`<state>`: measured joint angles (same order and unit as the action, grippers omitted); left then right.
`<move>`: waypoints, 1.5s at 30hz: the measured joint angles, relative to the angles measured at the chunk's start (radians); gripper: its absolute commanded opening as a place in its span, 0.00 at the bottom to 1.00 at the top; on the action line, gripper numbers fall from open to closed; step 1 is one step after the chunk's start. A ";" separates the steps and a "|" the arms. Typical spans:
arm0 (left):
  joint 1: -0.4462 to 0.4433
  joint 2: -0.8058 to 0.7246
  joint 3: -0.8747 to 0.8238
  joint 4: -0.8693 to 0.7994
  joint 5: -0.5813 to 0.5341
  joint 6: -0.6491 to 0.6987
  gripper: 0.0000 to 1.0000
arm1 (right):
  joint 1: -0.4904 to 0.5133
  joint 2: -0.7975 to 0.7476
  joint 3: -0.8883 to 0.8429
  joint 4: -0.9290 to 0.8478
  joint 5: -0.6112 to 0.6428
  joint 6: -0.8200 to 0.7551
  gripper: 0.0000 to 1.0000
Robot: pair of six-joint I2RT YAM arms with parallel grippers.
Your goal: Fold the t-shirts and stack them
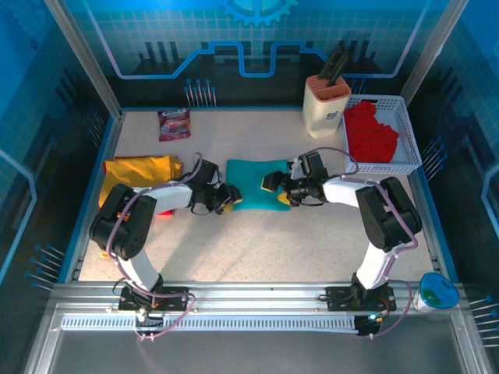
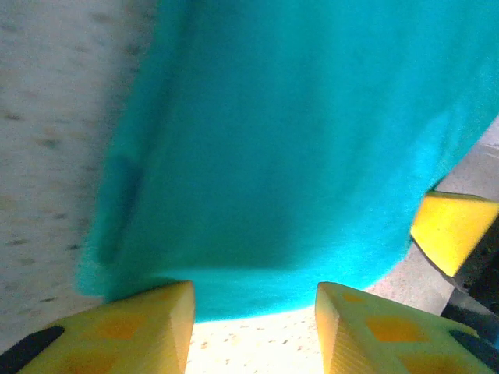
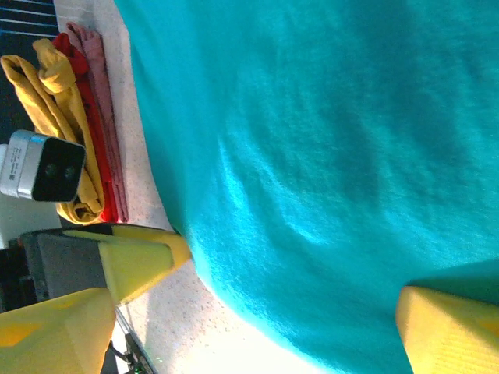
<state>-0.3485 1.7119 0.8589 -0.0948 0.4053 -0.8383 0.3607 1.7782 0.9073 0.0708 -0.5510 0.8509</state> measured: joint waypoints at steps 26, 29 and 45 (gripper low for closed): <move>0.094 0.325 0.558 -0.531 -0.053 0.404 0.59 | -0.073 -0.166 0.007 -0.228 0.050 -0.198 0.94; 0.081 0.343 0.578 -0.542 -0.050 0.406 0.59 | -0.080 -0.166 -0.003 -0.227 0.049 -0.198 0.94; 0.046 0.413 0.671 -0.618 -0.042 0.426 0.54 | -0.108 -0.169 -0.051 -0.193 0.023 -0.197 0.93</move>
<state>-0.3023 2.1246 1.5295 -0.7128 0.3630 -0.4118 0.2531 1.6093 0.8558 -0.1219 -0.5282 0.6540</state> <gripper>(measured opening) 0.549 0.935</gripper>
